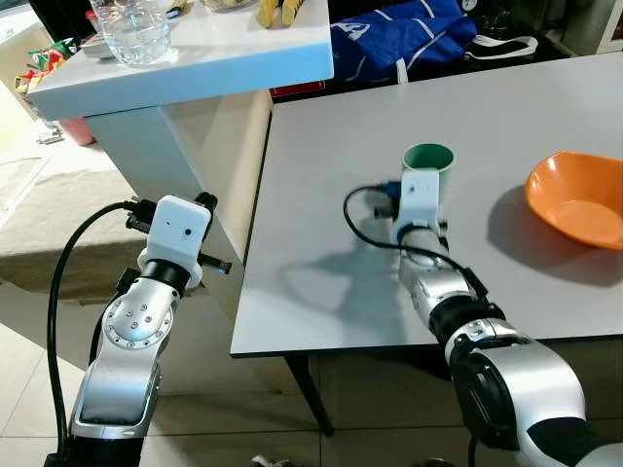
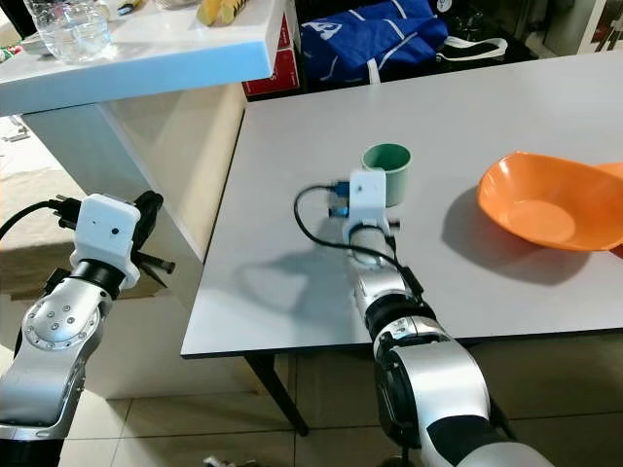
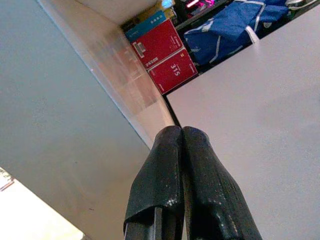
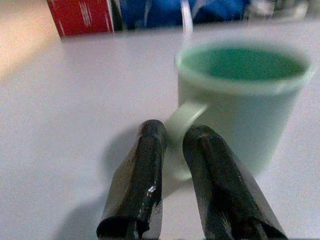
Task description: Setting the table
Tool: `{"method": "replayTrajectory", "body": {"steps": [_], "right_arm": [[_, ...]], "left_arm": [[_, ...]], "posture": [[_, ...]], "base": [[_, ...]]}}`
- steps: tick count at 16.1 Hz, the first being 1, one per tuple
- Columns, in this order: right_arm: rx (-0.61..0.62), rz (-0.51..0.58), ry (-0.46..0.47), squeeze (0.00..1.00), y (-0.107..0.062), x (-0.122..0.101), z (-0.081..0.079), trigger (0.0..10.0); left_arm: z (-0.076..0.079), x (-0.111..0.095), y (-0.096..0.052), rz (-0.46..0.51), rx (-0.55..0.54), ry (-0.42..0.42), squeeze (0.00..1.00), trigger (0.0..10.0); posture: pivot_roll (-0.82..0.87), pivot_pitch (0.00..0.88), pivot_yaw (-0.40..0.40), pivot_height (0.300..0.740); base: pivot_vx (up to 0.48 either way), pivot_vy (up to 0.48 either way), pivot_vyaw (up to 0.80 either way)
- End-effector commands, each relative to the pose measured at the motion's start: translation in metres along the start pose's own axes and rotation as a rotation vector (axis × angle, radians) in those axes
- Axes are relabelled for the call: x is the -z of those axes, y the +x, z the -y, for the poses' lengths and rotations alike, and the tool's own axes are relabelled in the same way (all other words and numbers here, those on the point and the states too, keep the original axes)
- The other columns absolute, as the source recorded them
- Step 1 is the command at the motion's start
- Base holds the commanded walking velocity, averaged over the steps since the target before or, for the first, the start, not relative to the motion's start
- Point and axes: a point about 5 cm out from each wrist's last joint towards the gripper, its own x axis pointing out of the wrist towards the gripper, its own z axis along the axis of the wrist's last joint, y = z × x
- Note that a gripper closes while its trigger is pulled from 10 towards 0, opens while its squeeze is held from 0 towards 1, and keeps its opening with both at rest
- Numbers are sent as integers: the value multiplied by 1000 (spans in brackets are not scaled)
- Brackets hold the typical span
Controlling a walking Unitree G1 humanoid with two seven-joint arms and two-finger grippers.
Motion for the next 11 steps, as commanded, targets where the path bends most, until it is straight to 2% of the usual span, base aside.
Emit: {"method": "replayTrajectory", "body": {"steps": [1,4,6,8,9,10,11], "right_arm": [[-26,165,-13,0,7,-39,-10,0],[-26,306,7,0,9,-70,-9,0],[-19,318,4,0,9,-71,-5,0],[24,307,-24,0,9,-66,9,0],[56,308,-51,0,8,-64,19,7725],[79,318,-80,0,6,-63,27,10000],[122,339,-130,0,1,-58,43,10000]], "left_arm": [[-3,1,2,-8,-8,0,0,10000],[-1,1,5,-3,-5,-6,0,10000],[0,0,7,-1,-4,-8,0,10000],[1,-1,13,3,0,-18,0,10000],[2,-2,18,-2,5,-37,0,10000],[2,-1,23,-12,9,-48,0,10000],[4,-2,35,-10,28,-70,0,10000]], "posture": [[-36,41,209,740],[-53,36,210,740],[-60,33,209,740],[-68,29,204,740],[-72,27,198,740],[-84,23,191,740],[-100,20,184,740]], "base": [[0,0,0],[0,0,0],[0,0,0],[0,0,0],[0,0,0],[0,0,0],[0,0,0]]}}
